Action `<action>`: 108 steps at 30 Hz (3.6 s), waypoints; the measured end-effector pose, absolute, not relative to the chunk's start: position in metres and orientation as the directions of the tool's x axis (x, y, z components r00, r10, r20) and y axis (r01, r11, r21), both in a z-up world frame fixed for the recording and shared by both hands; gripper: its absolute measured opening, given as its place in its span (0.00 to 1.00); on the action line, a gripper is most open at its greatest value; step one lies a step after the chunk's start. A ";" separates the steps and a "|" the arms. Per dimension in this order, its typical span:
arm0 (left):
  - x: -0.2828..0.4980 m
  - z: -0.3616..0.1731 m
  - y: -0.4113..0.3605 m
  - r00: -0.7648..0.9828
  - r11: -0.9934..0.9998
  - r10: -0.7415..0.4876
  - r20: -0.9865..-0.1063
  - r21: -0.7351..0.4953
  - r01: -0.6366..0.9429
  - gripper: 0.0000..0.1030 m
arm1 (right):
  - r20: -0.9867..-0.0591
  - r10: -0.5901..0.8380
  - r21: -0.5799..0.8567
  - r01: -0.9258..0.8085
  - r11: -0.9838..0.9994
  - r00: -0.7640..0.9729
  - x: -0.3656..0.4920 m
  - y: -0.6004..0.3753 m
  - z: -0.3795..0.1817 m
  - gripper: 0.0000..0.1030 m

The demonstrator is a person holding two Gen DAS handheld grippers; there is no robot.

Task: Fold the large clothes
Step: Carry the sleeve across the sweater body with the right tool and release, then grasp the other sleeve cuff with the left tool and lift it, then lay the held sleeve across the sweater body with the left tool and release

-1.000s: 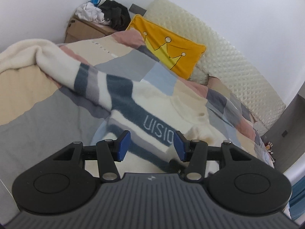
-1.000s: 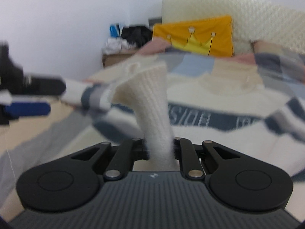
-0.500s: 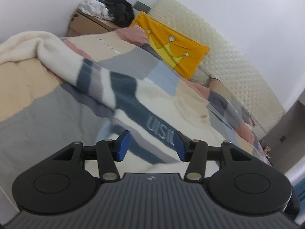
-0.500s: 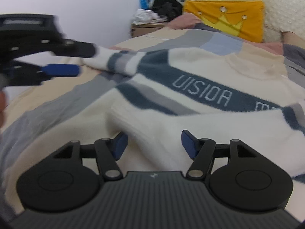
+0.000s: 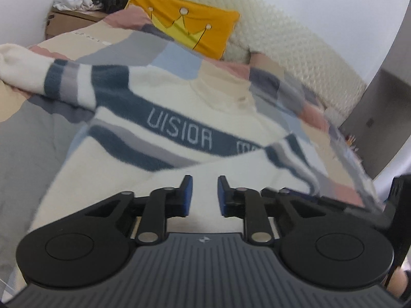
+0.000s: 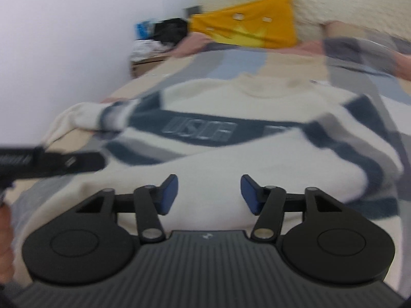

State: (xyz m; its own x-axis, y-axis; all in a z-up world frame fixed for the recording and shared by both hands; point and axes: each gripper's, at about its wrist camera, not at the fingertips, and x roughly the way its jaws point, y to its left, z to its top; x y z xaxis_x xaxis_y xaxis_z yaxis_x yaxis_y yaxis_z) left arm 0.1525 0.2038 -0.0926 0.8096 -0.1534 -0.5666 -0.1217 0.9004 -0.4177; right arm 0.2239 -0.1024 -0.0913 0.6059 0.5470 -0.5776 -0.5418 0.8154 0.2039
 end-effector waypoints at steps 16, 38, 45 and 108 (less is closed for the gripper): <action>0.178 -0.149 0.194 0.655 0.911 -0.032 -0.755 -0.292 -0.292 0.14 | -0.698 0.379 0.192 -0.350 0.917 0.608 0.255 -0.111 -0.142 0.14; 0.170 -0.098 0.236 0.721 0.873 0.079 -0.689 -0.302 -0.384 0.53 | -0.676 0.405 0.243 -0.332 0.911 0.616 0.245 -0.114 -0.130 0.18; 0.199 -0.063 0.336 0.692 0.790 0.190 -0.696 -0.310 -0.529 0.54 | -0.664 0.446 0.279 -0.354 0.893 0.600 0.243 -0.115 -0.128 0.18; 0.244 0.215 0.409 0.896 0.798 0.334 -0.292 -0.419 -0.434 0.08 | -0.614 0.449 0.283 -0.350 0.893 0.649 0.253 -0.123 -0.099 0.20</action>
